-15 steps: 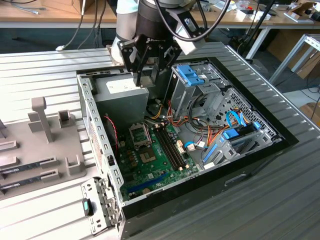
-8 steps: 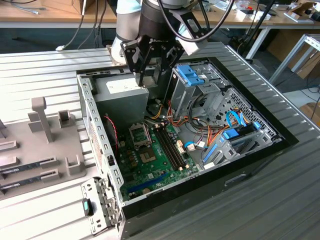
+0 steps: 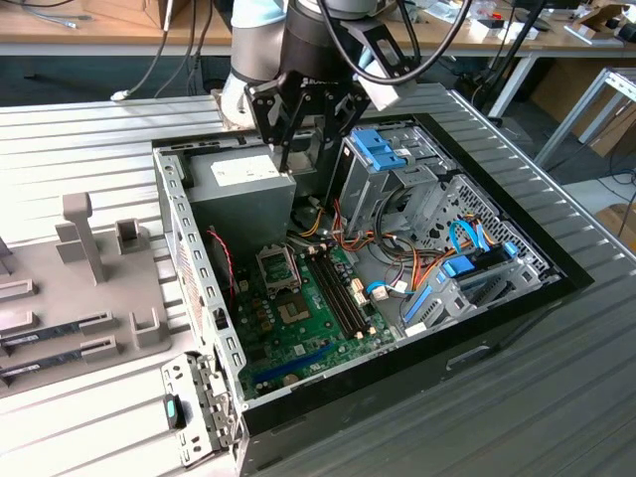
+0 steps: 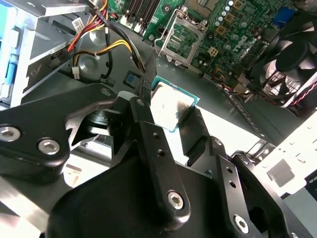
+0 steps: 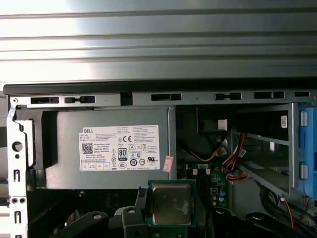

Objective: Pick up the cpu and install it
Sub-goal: 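Pick up the cpu and move it towards the insertion slot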

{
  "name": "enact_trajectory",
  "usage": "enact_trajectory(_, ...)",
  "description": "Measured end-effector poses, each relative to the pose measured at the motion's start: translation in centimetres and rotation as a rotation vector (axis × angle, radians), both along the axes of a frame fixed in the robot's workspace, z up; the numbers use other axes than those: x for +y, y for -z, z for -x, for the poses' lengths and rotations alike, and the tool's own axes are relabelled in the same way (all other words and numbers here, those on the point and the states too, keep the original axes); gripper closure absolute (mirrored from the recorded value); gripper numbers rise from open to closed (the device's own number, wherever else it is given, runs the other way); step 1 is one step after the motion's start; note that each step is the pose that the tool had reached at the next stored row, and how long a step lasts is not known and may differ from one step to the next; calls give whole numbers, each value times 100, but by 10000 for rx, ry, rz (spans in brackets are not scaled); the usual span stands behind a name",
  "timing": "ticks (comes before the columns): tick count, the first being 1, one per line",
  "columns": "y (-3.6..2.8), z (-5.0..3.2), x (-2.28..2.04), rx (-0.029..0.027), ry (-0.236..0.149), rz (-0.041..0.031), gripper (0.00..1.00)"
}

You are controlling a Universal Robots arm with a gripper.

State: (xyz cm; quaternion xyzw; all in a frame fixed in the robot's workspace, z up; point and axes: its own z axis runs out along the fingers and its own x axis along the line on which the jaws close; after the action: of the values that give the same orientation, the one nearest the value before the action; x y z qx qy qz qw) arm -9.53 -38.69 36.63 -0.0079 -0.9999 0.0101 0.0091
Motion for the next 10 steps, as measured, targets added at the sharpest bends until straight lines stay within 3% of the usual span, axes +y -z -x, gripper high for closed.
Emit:
enact_trajectory(7,16,-67,-5,0,0,0,53)
enact_trajectory(9,47,-211,-13,0,-1,0,53)
enact_trajectory(10,49,-218,-14,0,1,0,53)
